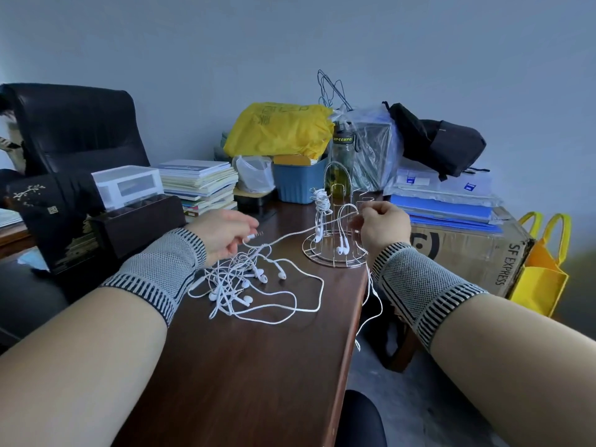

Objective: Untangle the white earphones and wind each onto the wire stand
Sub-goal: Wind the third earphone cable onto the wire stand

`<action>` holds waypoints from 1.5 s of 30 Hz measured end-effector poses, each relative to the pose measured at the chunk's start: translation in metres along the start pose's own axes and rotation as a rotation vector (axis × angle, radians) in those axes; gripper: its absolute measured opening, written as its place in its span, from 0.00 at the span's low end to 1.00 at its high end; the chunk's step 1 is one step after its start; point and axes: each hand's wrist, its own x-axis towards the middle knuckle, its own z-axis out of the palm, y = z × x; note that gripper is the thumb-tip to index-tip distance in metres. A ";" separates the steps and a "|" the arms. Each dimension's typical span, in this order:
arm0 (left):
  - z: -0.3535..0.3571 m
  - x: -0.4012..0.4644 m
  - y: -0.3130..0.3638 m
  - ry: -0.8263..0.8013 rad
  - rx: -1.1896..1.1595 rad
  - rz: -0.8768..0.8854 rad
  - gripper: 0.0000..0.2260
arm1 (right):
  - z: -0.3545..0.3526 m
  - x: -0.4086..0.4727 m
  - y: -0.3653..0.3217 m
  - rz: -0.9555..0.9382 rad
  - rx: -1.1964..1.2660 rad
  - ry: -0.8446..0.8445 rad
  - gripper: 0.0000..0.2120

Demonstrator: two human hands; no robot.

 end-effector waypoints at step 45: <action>0.070 -0.007 -0.039 -0.377 1.179 0.288 0.37 | 0.004 -0.019 0.005 -0.124 -0.381 -0.428 0.08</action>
